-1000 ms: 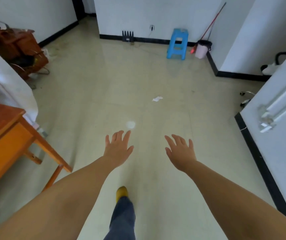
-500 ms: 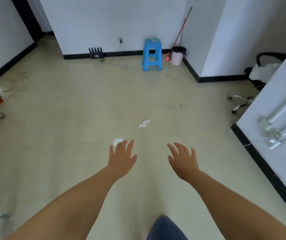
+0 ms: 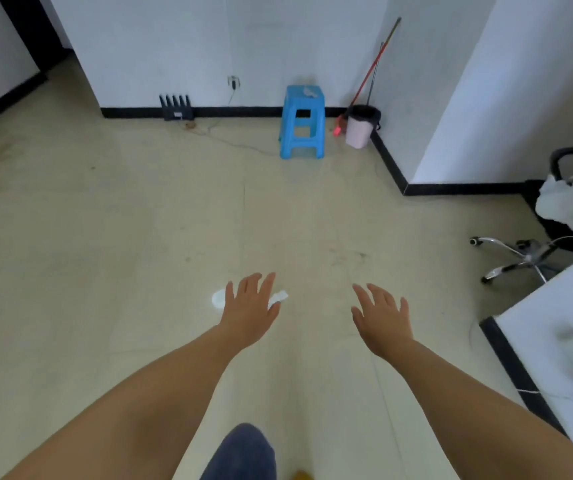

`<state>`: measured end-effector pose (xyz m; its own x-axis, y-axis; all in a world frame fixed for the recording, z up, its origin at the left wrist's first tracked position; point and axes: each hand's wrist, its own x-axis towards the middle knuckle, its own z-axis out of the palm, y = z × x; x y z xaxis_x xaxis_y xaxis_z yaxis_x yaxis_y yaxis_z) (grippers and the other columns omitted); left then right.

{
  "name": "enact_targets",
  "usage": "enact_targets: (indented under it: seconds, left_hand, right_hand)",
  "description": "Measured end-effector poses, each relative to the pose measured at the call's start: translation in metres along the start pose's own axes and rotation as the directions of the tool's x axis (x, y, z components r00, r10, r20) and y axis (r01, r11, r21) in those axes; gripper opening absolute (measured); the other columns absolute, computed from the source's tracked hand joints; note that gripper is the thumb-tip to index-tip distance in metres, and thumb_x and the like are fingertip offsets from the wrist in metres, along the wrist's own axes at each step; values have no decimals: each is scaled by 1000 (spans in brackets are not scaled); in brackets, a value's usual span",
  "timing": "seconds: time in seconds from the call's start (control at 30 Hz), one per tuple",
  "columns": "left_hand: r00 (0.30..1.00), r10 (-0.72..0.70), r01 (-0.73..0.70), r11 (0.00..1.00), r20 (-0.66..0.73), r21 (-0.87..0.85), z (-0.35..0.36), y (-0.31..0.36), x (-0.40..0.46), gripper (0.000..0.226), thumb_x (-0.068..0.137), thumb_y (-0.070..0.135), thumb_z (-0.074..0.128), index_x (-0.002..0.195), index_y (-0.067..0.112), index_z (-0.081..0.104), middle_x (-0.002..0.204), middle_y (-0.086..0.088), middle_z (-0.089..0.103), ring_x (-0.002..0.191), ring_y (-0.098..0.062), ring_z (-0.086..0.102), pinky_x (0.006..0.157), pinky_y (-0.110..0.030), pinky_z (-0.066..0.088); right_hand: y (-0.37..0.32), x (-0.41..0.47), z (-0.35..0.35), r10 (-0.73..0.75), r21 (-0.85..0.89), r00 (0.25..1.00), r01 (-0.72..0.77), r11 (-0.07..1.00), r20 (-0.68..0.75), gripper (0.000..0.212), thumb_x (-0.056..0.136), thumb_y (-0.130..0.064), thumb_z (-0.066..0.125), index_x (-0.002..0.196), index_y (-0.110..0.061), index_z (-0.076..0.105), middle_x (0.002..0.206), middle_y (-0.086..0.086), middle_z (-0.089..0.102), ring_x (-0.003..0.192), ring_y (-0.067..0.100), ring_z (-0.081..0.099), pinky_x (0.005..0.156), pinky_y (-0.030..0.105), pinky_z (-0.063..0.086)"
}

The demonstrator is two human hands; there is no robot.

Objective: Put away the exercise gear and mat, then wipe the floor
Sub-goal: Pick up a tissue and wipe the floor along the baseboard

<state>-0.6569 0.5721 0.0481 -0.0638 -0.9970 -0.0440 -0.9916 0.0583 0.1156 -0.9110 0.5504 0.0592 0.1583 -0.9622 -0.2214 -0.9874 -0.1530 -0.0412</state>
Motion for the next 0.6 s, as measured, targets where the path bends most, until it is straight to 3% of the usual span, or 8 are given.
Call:
enact_targets:
  seconds: [0.07,0.13,0.27,0.6]
  left_hand:
    - [1000,-12,12,1000,27,-11,0,-7,50,62,94,40,49,148,17,28,145,-12,39,133,-27,39,110,-54,23]
    - [996,-55,54,998,64,16,4,-21,104,60,99,43,32,151,22,9,154,-6,22,141,-22,22,115,-49,11]
    - [995,-73,74,997,69,-2,-2,-60,224,61,99,44,31,151,22,7,154,-7,20,142,-24,19,116,-50,10]
    - [995,45,-47,999,87,23,-59,-116,497,61,99,43,31,151,22,6,154,-9,19,142,-26,18,115,-51,9]
  right_hand:
    - [-5,56,-14,-44,-21,999,44,999,3,52,102,-40,20,151,-29,7,158,-1,13,145,18,12,116,51,8]
    - [-10,112,-26,-87,-49,996,87,995,-3,52,102,-40,20,151,-28,8,158,-1,13,145,18,12,116,51,7]
    - [-20,235,-52,-73,-27,995,71,997,-62,51,102,-38,21,151,-28,11,158,0,14,145,18,12,115,52,7]
    - [-24,465,-114,45,31,998,-44,999,-45,51,102,-39,22,151,-29,12,158,0,15,145,18,14,116,52,9]
